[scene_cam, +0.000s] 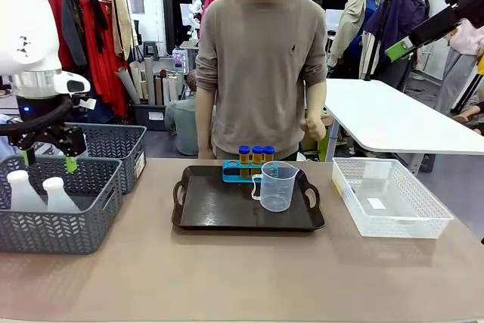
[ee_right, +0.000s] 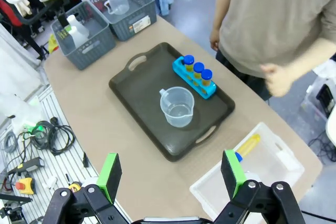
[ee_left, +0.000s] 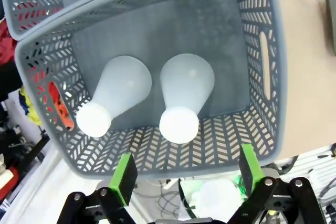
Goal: Prepare the laboratory tools.
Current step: Pick up one Small flask and place it on the Handle tray.
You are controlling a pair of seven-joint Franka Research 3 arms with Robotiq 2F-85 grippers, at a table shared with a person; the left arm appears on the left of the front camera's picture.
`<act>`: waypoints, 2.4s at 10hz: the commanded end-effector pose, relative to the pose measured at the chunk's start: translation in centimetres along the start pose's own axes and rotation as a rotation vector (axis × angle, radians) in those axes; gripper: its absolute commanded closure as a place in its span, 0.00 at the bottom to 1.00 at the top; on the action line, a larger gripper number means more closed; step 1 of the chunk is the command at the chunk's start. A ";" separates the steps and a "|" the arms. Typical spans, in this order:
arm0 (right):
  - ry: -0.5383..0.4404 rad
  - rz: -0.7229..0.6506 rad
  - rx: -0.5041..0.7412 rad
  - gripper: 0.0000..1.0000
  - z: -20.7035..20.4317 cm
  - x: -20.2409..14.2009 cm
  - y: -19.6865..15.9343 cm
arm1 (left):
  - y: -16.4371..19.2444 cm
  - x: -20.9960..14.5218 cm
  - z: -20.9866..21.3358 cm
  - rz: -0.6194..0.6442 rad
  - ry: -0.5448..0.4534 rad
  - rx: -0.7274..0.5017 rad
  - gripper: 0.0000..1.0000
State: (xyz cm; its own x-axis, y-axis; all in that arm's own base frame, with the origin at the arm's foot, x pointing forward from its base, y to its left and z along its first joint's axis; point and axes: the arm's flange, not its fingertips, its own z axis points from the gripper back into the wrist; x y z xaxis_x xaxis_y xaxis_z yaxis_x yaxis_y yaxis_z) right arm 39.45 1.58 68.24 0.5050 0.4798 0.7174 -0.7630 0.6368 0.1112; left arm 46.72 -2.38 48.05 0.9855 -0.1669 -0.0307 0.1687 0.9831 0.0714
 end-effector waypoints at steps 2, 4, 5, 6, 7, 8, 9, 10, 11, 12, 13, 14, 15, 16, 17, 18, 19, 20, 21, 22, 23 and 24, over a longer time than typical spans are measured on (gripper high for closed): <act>-0.023 0.007 0.017 0.00 0.0 0.2 0.0 | 0.0 -0.4 1.0 -0.010 0.004 -0.001 0.00; -0.023 0.007 0.017 0.00 0.0 0.2 0.0 | -0.1 -0.2 0.6 -0.002 0.001 0.001 0.00; -0.023 0.007 0.017 0.00 0.0 0.2 0.0 | 0.4 -0.3 0.2 0.040 0.007 -0.040 0.00; -0.023 0.007 0.017 0.00 0.0 0.2 0.0 | 0.8 -0.4 -0.2 0.043 -0.007 -0.066 0.00; -0.023 0.007 0.017 0.00 0.0 0.2 0.0 | 1.7 -0.3 -1.1 0.079 -0.009 -0.055 0.00; -0.023 0.007 0.017 0.00 0.0 0.2 0.0 | 1.9 -0.4 -1.8 0.085 -0.010 -0.052 0.00; -0.023 0.007 0.017 0.00 0.0 0.2 0.0 | 2.0 -0.5 -2.4 0.078 -0.023 -0.038 0.00; -0.023 0.007 0.017 0.00 0.0 0.2 0.0 | 1.8 -0.6 -3.1 0.068 -0.041 -0.024 0.00; -0.023 0.007 0.017 0.00 0.0 0.2 0.0 | 1.7 -0.7 -3.9 0.058 -0.050 -0.027 0.00; -0.023 0.007 0.017 0.00 0.0 0.2 0.0 | 1.7 -0.8 -4.3 0.058 -0.044 -0.036 0.00; -0.023 0.007 0.017 0.00 0.0 0.2 0.0 | 1.4 -0.9 -4.6 0.069 -0.040 -0.041 0.00; -0.023 0.007 0.017 0.00 0.0 0.2 0.0 | 1.3 -0.8 -4.9 0.083 -0.039 -0.051 0.00; -0.023 0.007 0.017 0.00 0.0 0.2 0.0 | 1.5 -0.9 -5.4 0.104 -0.036 -0.052 0.00; -0.023 0.007 0.017 0.00 0.0 0.2 0.0 | 1.6 -1.0 -5.9 0.114 -0.020 -0.058 0.00; -0.023 0.007 0.017 0.00 0.0 0.2 0.0 | 1.7 -1.1 -6.3 0.109 -0.019 -0.056 0.00; -0.023 0.007 0.017 0.00 0.0 0.2 0.0 | 1.4 -1.2 -6.4 0.110 -0.022 -0.055 0.20; -0.023 0.007 0.017 0.00 0.0 0.2 0.0 | 1.3 -1.2 -6.3 0.105 -0.027 -0.056 0.40; -0.023 0.007 0.017 0.00 0.0 0.2 0.0 | 1.4 -1.1 -6.3 0.103 -0.030 -0.057 0.60; -0.023 0.007 0.017 0.00 0.0 0.2 0.0 | 1.4 -1.1 -6.4 0.102 -0.036 -0.055 0.80; -0.023 0.007 0.017 0.00 0.0 0.2 0.0 | 1.3 -1.0 -6.5 0.101 -0.042 -0.055 1.00; -0.023 0.007 0.017 0.00 0.0 0.2 0.0 | 1.2 -1.0 -6.5 0.102 -0.040 -0.056 1.00; -0.023 0.007 0.017 0.00 0.0 0.2 0.0 | 1.3 -1.0 -6.5 0.102 -0.040 -0.056 1.00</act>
State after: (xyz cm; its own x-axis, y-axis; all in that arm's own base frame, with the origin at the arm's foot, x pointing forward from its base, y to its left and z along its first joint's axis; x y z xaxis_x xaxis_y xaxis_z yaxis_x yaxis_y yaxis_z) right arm 39.45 1.58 68.24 0.5050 0.4799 0.7174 -0.7630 0.6368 0.1112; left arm 46.01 -0.41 42.18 0.9971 -0.0763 -0.0007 0.0763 0.9965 0.0331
